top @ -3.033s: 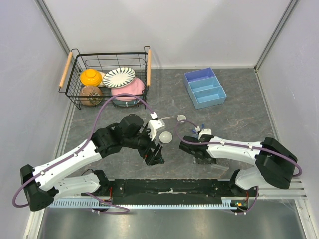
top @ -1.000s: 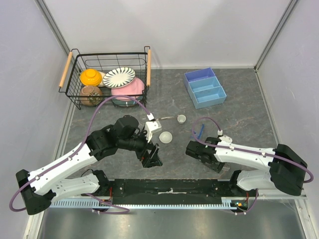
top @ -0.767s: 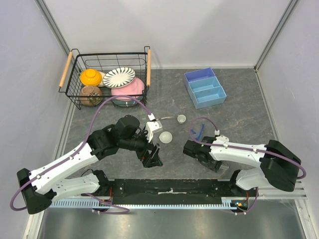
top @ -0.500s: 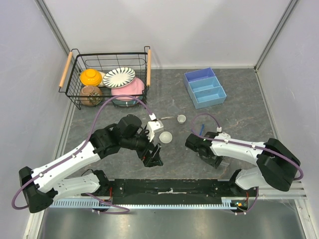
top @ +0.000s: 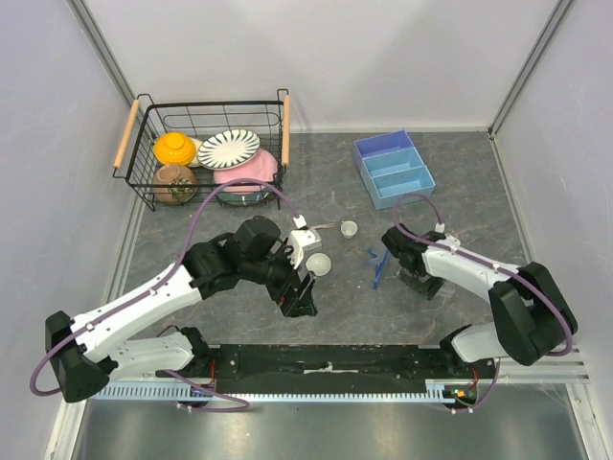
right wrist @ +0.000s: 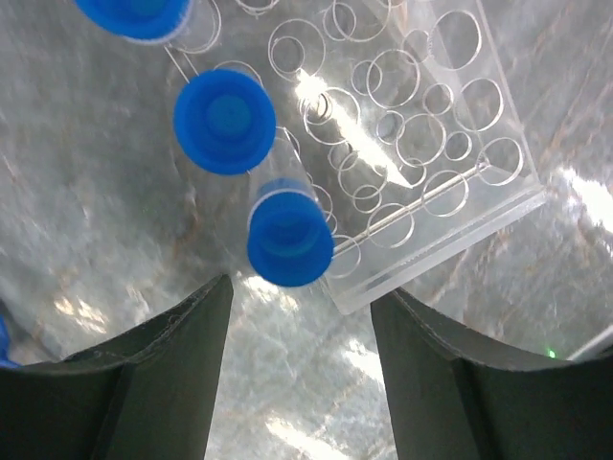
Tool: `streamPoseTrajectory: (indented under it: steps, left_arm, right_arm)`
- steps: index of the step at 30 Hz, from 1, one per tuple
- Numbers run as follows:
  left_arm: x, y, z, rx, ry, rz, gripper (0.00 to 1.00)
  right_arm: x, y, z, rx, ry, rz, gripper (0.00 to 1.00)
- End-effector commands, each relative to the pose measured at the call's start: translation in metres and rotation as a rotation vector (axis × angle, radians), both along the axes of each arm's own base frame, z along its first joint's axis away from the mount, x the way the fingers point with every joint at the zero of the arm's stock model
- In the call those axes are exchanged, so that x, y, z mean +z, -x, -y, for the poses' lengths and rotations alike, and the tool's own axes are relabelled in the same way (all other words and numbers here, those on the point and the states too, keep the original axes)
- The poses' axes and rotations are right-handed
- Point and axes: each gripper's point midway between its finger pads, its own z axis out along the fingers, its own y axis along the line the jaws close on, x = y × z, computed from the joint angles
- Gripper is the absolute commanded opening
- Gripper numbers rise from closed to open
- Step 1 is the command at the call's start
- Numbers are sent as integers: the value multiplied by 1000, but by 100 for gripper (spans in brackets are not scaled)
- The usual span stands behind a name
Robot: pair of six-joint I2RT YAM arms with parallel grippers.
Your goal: Organize the chemistry lab equipment
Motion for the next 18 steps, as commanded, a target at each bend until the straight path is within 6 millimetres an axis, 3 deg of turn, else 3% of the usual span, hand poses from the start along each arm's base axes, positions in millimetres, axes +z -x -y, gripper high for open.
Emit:
streamPoseTrajectory:
  steps: [1,7,18]
  left_arm:
    - [20,-6,7,-11,43,34,97]
    - [22,-8,9,-8,41,32,97]
    - [26,-8,5,-6,51,51,97]
  right_arm:
    - [-15,-20,14,70,18,-43,68]
    - [-19,-58,36,48,-12,-59,68]
    - [-23,-103,83,22,33,-83,68]
